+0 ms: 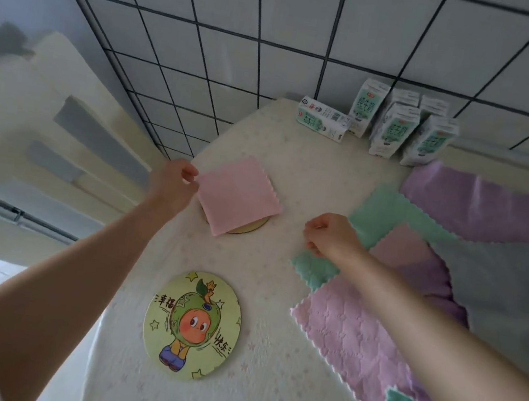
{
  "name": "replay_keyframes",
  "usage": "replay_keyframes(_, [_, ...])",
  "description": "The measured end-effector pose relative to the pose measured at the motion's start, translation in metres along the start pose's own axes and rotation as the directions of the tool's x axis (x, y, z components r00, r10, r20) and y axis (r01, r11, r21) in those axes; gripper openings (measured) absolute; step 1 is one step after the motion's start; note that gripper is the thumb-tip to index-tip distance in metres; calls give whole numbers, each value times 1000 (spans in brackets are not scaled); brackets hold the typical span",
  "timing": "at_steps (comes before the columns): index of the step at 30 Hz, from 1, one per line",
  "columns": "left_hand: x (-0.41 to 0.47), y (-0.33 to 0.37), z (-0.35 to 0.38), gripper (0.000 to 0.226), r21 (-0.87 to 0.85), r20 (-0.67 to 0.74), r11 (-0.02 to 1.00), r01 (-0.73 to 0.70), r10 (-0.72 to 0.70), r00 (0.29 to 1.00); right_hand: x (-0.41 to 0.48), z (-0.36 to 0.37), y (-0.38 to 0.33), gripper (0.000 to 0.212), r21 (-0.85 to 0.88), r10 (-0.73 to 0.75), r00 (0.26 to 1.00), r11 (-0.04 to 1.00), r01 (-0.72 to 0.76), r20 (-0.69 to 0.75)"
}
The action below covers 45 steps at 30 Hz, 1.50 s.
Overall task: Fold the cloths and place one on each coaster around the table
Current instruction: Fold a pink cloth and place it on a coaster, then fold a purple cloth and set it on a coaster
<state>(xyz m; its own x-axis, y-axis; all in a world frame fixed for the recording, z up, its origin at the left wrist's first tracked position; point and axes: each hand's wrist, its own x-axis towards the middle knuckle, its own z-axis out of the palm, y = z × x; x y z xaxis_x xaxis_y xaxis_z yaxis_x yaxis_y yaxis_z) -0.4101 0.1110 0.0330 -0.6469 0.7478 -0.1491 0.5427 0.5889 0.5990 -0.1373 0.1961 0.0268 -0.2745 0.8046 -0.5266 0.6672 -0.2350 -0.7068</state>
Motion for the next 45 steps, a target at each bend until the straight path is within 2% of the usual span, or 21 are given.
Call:
replay_keyframes(2, [-21,14,2,16,8,19,999,-42,42,999,-22,-13,12,7,-151,-74,997,986,70,-20])
replay_keyframes(5, [-59,36,13,14,42,73,995,-94,91,993,-60,-35,35,18,-300,-149,987,946,125,-58])
replay_keyframes(10, [-130,75,52,16,53,156,972,-228,217,964,-125,-74,87,11,-391,-274,955,896,211,-111])
replay_keyframes(13, [-170,97,84,22,86,218,947,-308,284,934,-154,-100,123,2,-398,-282,946,895,200,-161])
replay_keyframes(15, [-197,114,107,24,93,271,921,-379,343,899,-168,-116,149,4,-423,-295,938,884,198,-179])
replay_keyframes(20, [-247,154,159,26,78,380,818,-570,505,775,-187,-150,206,5,-446,-277,914,886,124,-296])
replay_keyframes(23, [-266,177,186,24,17,403,756,-654,594,696,-190,-161,231,8,-398,-231,920,913,92,-317])
replay_keyframes(25, [-272,190,201,23,-15,429,723,-691,629,648,-192,-163,239,8,-434,-229,920,898,73,-320])
replay_keyframes(28, [-277,206,218,26,-18,427,646,-763,695,578,-191,-163,247,20,-632,-386,879,763,134,-281])
replay_keyframes(31, [-280,220,228,33,22,358,485,-874,813,460,-186,-162,248,37,-779,-464,869,604,167,-173])
replay_keyframes(33, [-280,227,233,35,20,345,383,-923,864,366,-183,-162,248,39,-805,-447,881,575,148,-157])
replay_keyframes(35, [-281,231,237,35,22,381,326,-945,871,310,-178,-161,249,33,-819,-452,878,556,142,-155])
replay_keyframes(38, [-280,235,240,42,22,415,324,-946,858,304,-174,-164,249,26,-789,-461,872,592,164,-165])
replay_keyframes(42, [-276,241,241,44,1,404,355,-935,855,325,-179,-185,237,12,-625,-486,831,745,232,-270])
replay_keyframes(45, [-272,248,242,37,-5,429,391,-920,832,351,-186,-207,222,26,-522,-532,789,787,328,-308])
